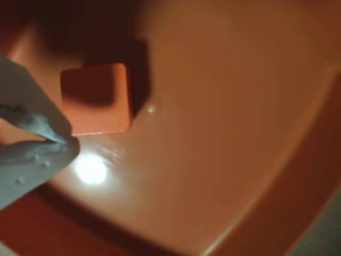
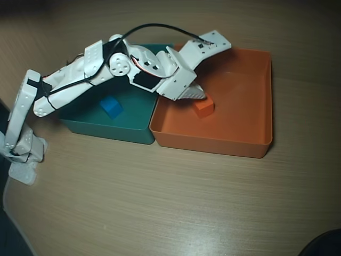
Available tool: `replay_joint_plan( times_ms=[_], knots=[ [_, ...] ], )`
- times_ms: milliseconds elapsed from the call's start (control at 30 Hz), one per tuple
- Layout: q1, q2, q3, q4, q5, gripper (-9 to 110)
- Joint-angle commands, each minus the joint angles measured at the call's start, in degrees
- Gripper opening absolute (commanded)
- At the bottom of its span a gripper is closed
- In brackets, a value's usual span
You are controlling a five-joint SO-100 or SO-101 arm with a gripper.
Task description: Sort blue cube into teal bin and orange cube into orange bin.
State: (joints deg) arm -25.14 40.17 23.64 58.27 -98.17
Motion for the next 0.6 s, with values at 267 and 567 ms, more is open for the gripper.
replay_joint_plan(
  times_ms=[267,567],
  knots=[
    [5.10,35.24,21.45,-0.97,-0.53,-6],
    [12.74,64.16,50.80,-0.97,-0.62,-6]
  ],
)
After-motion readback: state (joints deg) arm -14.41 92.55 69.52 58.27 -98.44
